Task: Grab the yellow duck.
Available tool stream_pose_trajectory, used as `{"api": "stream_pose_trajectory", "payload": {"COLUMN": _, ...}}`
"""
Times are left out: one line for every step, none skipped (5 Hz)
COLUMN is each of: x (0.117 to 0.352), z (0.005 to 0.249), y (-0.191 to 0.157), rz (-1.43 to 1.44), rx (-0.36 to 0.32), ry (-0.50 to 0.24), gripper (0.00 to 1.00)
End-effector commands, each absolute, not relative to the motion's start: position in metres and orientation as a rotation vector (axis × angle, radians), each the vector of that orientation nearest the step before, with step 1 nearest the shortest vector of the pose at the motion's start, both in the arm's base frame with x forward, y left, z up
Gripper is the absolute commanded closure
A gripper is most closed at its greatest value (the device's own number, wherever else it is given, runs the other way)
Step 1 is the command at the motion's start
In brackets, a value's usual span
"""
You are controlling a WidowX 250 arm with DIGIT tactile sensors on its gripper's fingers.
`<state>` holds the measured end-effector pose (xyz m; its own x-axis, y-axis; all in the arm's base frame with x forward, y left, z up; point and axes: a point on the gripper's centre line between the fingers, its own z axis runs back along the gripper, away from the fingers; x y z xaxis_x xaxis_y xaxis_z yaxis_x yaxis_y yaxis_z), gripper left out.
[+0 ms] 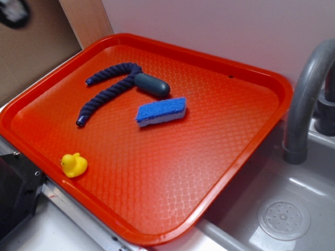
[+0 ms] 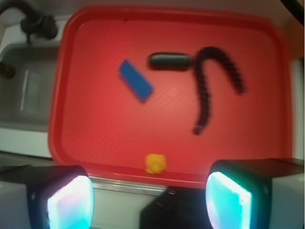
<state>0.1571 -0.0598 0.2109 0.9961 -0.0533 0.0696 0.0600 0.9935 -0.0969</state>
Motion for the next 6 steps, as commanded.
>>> {"api": "stream_pose_trajectory", "payload": {"x": 0.150, "z": 0.176, "y": -0.082, "rz": -0.154, "rx": -0.082, "ry": 0.044, "gripper": 0.00}}
{"api": "stream_pose_trajectory", "payload": {"x": 0.142, "z": 0.149, "y": -0.078, "rz": -0.161, "rx": -0.050, "ry": 0.114, "gripper": 0.00}}
{"api": "stream_pose_trajectory", "payload": {"x": 0.139, "z": 0.118, "y": -0.067, "rz": -0.144, "rx": -0.023, "ry": 0.201, "gripper": 0.00}}
{"api": "stream_pose_trajectory", "payload": {"x": 0.133, "z": 0.092, "y": -0.061, "rz": -0.144, "rx": 0.004, "ry": 0.277, "gripper": 0.00}}
{"api": "stream_pose_trajectory", "payload": {"x": 0.128, "z": 0.071, "y": -0.056, "rz": -0.140, "rx": 0.039, "ry": 0.347, "gripper": 0.00}}
{"api": "stream_pose_trajectory", "payload": {"x": 0.124, "z": 0.051, "y": -0.054, "rz": -0.137, "rx": 0.067, "ry": 0.406, "gripper": 0.00}}
